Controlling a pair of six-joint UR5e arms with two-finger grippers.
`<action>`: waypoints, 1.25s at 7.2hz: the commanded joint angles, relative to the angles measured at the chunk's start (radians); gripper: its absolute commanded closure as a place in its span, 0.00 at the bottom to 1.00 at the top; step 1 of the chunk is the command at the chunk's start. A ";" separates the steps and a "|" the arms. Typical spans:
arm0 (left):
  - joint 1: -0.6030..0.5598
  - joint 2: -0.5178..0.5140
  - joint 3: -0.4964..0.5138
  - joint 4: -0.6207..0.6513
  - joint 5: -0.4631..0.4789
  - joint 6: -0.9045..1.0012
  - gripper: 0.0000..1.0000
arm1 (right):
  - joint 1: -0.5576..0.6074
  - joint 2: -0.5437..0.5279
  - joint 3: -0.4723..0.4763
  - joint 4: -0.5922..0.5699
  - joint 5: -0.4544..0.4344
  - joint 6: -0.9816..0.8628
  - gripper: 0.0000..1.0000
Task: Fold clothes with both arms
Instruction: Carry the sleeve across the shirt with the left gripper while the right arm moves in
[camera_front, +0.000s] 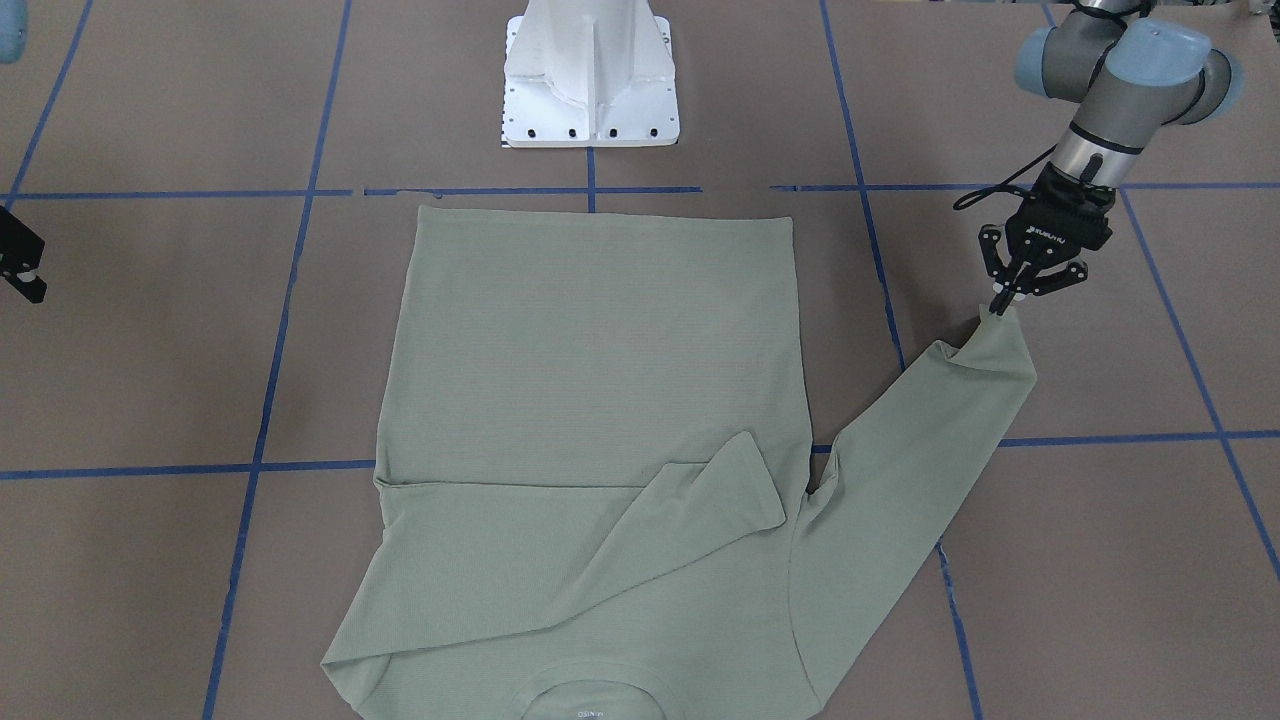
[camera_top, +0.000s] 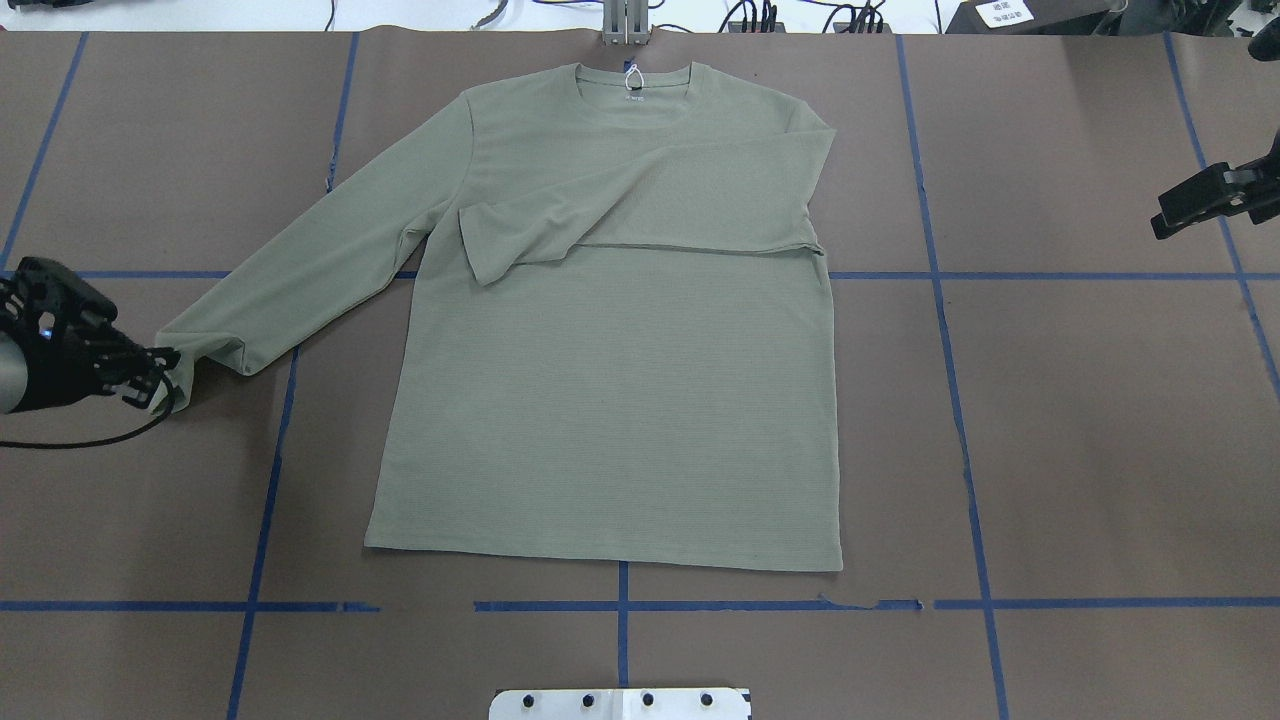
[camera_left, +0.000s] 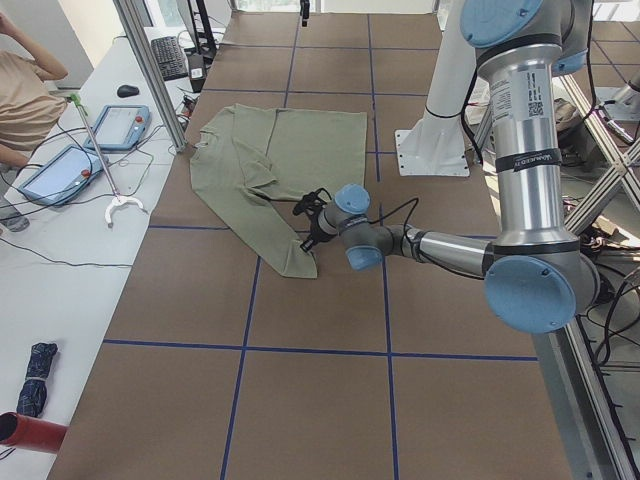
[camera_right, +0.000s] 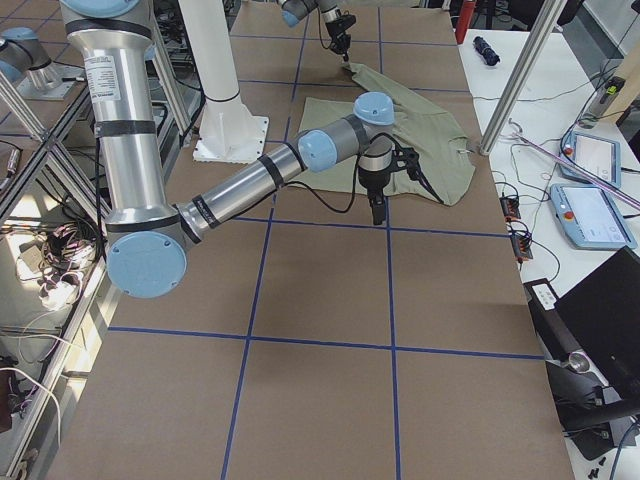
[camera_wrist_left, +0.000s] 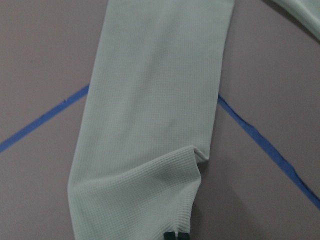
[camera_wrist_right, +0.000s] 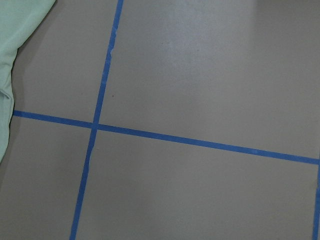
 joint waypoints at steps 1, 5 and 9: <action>-0.080 -0.324 0.005 0.364 -0.025 -0.005 1.00 | 0.000 0.001 0.000 0.001 -0.003 -0.001 0.00; -0.069 -0.979 0.439 0.608 -0.017 -0.261 1.00 | 0.000 0.006 -0.005 0.003 -0.003 -0.001 0.00; 0.028 -1.274 0.743 0.362 -0.015 -0.429 1.00 | 0.001 0.004 -0.003 0.003 -0.003 0.000 0.00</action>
